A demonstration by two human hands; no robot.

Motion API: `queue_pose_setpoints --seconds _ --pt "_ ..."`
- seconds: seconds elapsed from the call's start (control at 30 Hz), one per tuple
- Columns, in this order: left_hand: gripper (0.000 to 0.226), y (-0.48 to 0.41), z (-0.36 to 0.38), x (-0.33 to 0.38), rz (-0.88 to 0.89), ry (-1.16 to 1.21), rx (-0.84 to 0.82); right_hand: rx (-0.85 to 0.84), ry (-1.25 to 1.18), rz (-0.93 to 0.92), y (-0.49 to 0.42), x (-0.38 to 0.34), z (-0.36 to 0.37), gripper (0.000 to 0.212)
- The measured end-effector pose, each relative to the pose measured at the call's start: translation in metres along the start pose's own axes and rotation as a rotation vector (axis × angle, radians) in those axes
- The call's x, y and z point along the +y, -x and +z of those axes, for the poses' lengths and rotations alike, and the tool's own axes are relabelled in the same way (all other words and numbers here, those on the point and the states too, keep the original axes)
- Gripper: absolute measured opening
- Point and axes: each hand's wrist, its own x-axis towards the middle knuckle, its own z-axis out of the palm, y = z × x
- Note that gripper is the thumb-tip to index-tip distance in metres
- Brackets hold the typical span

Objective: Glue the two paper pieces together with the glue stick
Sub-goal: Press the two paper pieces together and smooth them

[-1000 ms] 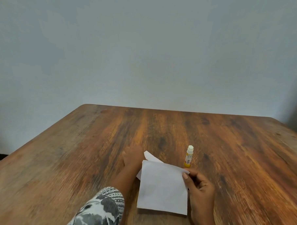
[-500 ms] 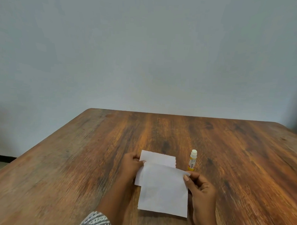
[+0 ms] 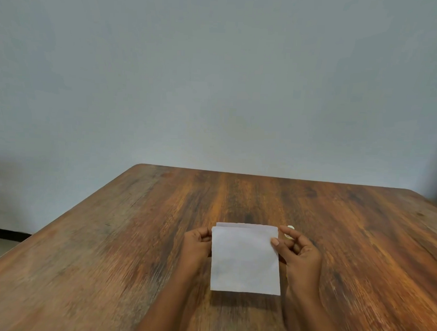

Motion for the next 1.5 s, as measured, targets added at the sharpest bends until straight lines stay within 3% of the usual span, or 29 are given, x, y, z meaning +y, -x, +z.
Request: queue_pose_setpoints --seconds 0.37,0.53,0.73,1.03,1.5 --pt "0.026 -0.0016 -0.0014 0.0014 0.100 -0.155 -0.030 0.040 -0.044 0.074 -0.0041 -0.0025 -0.0040 0.014" --pt "0.028 -0.0031 -0.0001 0.0017 0.109 -0.163 -0.029 0.048 -0.016 0.058 -0.0050 -0.0030 -0.0046 0.022" --pt "0.037 -0.0042 0.0006 0.0010 0.116 -0.178 -0.026 0.072 0.007 0.068 -0.0067 -0.0022 -0.0060 0.014" --pt "0.032 -0.0040 0.0009 -0.0004 0.122 -0.188 -0.027 0.109 0.018 0.074 -0.0073 -0.0011 -0.0036 0.023" --pt "0.032 0.0030 0.0020 0.0031 0.126 -0.159 -0.075 0.134 0.049 0.094 -0.0076 -0.0010 0.0005 0.016"
